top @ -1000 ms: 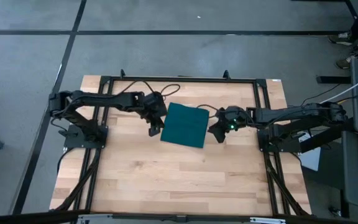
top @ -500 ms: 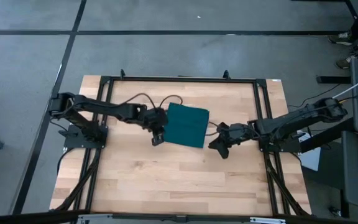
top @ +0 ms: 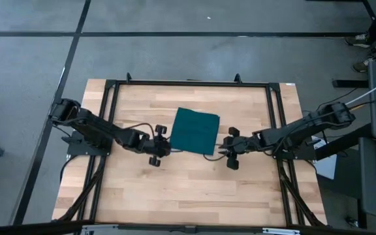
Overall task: Fold microfiber towels
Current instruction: Fold the green towel
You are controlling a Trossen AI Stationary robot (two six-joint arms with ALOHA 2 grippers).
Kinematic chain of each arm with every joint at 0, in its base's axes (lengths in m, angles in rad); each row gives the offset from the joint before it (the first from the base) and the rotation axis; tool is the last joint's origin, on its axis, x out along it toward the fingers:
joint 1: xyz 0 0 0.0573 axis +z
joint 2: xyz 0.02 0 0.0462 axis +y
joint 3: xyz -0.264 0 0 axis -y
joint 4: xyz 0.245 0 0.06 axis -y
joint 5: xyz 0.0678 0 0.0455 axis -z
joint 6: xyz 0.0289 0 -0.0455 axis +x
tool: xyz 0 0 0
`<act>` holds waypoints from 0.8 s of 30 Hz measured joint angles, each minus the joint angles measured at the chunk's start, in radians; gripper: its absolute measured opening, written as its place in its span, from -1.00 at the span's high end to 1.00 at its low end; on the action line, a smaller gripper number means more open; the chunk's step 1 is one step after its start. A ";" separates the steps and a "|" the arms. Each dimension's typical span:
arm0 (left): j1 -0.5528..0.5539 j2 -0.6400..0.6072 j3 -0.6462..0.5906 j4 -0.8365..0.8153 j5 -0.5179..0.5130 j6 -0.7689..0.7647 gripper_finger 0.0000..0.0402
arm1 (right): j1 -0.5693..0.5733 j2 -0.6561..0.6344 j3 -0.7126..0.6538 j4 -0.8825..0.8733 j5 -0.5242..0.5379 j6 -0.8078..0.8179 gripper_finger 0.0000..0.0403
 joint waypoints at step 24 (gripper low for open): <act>0.077 0.230 0.002 0.243 0.239 0.023 0.61 | 0.023 0.235 0.143 0.055 -0.025 -0.023 0.33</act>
